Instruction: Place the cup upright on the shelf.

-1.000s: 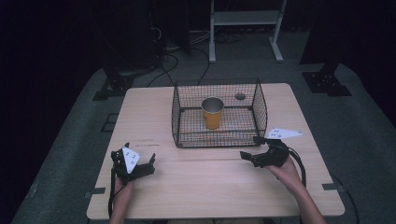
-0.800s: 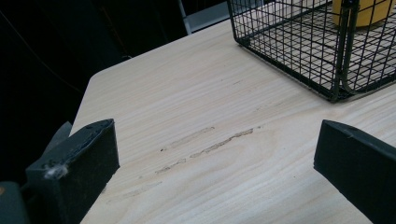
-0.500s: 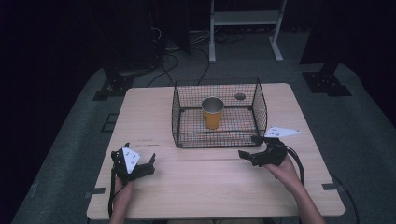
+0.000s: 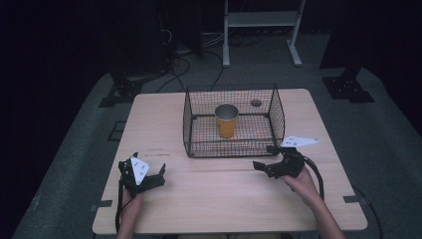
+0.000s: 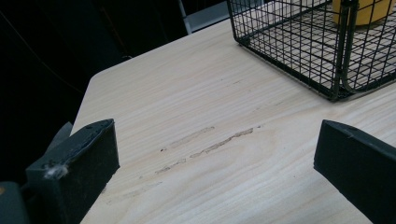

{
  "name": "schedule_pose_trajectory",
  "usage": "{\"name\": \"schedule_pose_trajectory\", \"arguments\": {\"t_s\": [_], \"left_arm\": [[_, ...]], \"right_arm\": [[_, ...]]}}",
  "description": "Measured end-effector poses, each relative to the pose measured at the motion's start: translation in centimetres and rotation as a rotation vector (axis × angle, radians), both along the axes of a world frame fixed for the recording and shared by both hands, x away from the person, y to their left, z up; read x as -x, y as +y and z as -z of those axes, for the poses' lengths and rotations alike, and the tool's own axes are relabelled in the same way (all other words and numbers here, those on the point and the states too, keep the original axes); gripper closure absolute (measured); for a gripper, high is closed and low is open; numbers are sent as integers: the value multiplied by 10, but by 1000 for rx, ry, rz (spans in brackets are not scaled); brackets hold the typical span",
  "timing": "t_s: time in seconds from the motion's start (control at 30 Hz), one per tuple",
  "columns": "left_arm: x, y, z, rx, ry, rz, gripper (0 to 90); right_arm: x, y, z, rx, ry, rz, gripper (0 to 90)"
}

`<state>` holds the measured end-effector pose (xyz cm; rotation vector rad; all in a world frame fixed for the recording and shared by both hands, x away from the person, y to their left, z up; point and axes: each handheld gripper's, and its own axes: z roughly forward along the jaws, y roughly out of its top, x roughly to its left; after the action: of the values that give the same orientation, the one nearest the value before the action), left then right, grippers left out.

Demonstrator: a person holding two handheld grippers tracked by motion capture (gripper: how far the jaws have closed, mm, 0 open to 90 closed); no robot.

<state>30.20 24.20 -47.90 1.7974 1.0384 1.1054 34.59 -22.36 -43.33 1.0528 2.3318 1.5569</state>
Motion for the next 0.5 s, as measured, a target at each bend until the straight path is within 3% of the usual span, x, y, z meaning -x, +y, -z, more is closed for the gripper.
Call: {"name": "schedule_pose_trajectory", "arguments": {"t_s": [0.27,0.37,0.43,0.5], "left_arm": [[1,-4,1,-47,-4,6,0],[0,-6,1,-58,1,7,0],[0,-6,1,-56,7,7,0],[0,-5,1,-53,2,4,0]], "right_arm": [[5,1,8,34,10,4,60],[10,-6,8,-37,16,8,61],[12,-8,3,-18,-22,28,61],[11,-11,-1,-42,-27,34,61]]}}
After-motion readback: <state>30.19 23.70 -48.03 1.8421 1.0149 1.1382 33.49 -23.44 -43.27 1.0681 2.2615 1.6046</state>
